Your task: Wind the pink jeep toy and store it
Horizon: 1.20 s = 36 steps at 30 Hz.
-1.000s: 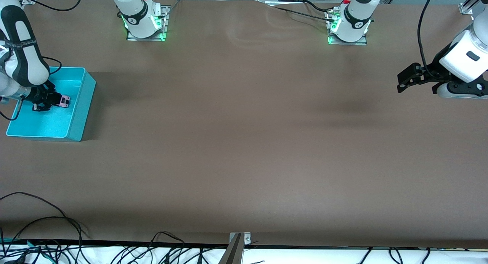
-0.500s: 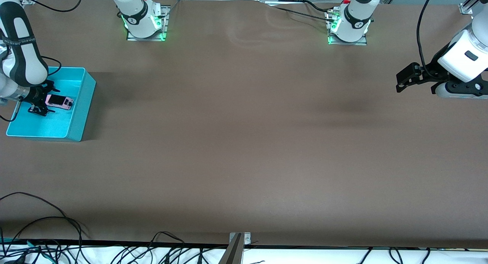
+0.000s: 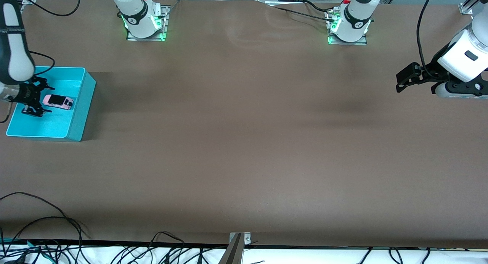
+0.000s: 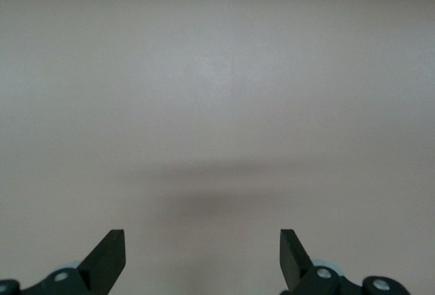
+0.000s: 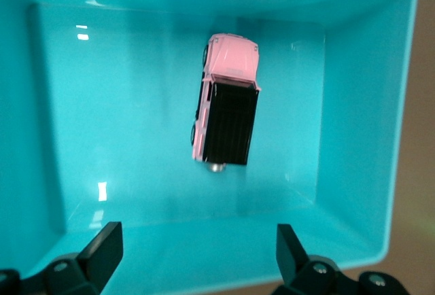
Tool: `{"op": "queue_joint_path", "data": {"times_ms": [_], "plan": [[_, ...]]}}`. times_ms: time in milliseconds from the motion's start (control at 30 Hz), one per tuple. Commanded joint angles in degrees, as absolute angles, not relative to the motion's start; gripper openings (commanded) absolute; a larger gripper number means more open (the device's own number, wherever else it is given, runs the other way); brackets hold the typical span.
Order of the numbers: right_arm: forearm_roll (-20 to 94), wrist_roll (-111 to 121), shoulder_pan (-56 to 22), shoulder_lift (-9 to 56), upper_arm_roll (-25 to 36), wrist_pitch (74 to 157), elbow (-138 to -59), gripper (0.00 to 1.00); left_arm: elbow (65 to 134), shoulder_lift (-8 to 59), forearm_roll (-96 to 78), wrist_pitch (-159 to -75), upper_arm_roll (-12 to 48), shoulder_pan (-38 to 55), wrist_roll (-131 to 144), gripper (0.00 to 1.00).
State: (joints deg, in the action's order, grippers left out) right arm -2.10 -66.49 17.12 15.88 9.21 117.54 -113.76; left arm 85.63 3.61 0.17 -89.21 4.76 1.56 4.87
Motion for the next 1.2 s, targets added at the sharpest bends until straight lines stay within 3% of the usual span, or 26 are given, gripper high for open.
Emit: {"op": "queue_joint_path", "data": {"times_ms": [0, 533, 1167], "plan": [[-1.3, -65.7, 17.4, 16.0, 6.2, 109.5, -107.0, 1.00, 84.4, 3.9, 0.7, -88.4, 5.0, 1.5, 4.8, 1.00], [-1.7, -58.9, 17.4, 16.0, 0.6, 95.0, -92.6, 1.00, 84.0, 3.3, 0.2, -88.2, 5.3, 1.1, 4.7, 1.00], [-3.5, -54.7, 15.0, 18.0, -3.9, 87.7, -79.5, 1.00, 83.2, 3.5, 0.4, -88.2, 6.1, 1.5, 5.0, 1.00]]}}
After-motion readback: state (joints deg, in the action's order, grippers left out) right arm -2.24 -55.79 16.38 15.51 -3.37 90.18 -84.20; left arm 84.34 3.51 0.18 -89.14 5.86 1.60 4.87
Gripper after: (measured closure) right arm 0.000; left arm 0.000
